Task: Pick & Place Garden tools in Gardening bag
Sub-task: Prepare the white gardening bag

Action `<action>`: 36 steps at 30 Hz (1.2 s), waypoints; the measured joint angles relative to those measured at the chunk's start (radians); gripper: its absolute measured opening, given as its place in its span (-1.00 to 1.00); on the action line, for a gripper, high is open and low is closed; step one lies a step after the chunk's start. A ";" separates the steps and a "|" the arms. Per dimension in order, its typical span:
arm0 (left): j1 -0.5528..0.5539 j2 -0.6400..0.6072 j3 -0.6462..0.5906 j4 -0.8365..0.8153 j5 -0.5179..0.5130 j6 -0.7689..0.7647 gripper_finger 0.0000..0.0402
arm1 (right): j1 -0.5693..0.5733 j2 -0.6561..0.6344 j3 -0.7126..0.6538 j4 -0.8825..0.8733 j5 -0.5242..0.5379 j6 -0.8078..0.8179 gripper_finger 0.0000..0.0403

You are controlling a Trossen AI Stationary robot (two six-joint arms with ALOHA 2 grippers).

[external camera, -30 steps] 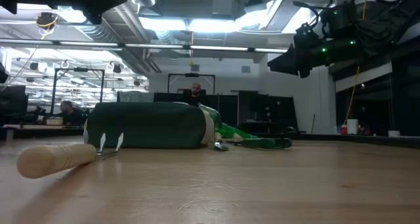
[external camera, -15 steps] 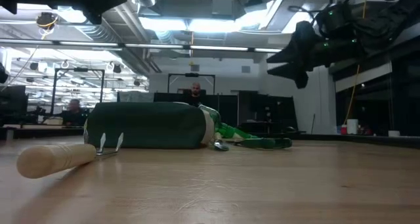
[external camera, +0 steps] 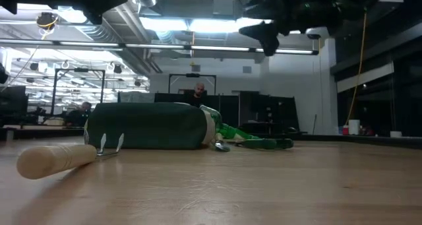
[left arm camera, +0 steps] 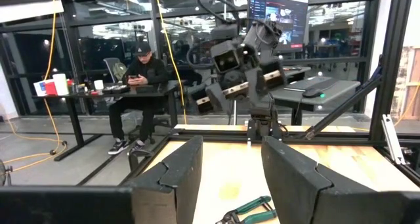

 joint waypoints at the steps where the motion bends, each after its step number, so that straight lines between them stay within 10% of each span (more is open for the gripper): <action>1: 0.000 0.000 0.000 0.000 0.000 0.000 -0.24 | 0.009 0.017 0.024 -0.032 0.001 -0.035 0.01; 21: 0.000 0.000 0.000 0.008 0.000 -0.056 -0.24 | 0.026 0.478 0.104 0.126 0.003 -0.255 0.01; 36: 0.013 0.204 0.030 -0.050 -0.060 -0.367 -0.24 | 0.058 0.528 0.104 0.144 0.005 -0.221 0.01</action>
